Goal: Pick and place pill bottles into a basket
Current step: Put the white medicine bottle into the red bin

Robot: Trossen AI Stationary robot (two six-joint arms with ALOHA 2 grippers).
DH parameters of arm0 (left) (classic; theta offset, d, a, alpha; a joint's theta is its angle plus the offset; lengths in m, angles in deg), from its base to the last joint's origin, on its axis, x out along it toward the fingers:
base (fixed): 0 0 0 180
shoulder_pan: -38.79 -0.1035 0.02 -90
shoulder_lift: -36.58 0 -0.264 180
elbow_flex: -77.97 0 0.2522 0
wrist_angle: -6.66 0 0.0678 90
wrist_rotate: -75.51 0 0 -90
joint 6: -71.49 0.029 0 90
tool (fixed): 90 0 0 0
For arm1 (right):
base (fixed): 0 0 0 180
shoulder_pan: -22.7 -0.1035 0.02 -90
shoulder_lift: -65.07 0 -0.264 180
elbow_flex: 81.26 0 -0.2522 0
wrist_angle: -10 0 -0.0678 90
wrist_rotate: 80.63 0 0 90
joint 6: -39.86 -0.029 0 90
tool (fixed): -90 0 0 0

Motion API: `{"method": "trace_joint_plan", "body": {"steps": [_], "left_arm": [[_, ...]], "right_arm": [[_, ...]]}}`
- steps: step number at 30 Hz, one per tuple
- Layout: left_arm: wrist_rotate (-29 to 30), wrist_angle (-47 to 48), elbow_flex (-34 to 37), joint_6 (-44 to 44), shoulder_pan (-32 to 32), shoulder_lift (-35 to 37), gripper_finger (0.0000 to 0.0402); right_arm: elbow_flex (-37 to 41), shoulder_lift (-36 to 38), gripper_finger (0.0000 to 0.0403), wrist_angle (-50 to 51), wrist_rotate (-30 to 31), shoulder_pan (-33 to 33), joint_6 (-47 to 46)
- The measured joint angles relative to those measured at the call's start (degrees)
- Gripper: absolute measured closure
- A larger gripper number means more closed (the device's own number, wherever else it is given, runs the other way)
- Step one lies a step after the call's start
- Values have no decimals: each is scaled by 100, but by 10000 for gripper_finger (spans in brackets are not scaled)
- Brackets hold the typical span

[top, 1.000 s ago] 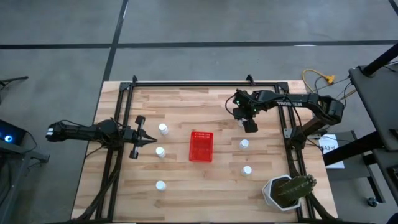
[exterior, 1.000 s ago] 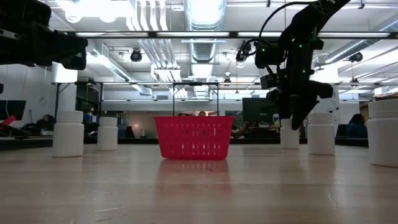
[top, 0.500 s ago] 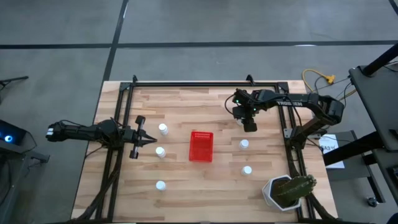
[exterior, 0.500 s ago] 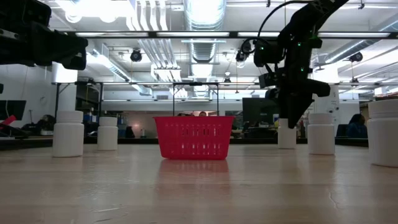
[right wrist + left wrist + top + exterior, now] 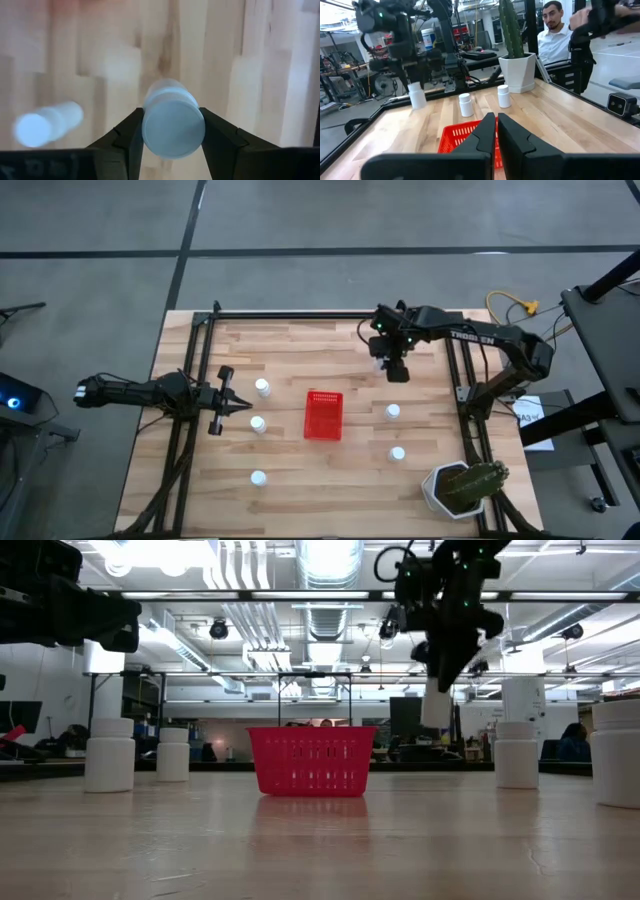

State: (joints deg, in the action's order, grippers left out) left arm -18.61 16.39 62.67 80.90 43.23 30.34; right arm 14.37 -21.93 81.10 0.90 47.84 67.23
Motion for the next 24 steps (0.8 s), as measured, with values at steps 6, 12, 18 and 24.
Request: {"method": "trace_joint_plan", "body": {"steps": [6, 12, 18, 24], "left_arm": [[0, 0, 0, -1, 0, 0, 400], [1, -1, 0, 0, 0, 0, 400], [0, 0, 0, 0, 0, 0, 400], [2, 0, 0, 0, 0, 0, 400]], "right_arm": [[-481, 0, 256, 248, -515, -274, -85], [-676, -12, 256, 176, -573, -749, -182], [-811, -140, 256, -14, -514, -1228, -444], [-1141, -585, 256, -105, -485, -1585, -472]]}}
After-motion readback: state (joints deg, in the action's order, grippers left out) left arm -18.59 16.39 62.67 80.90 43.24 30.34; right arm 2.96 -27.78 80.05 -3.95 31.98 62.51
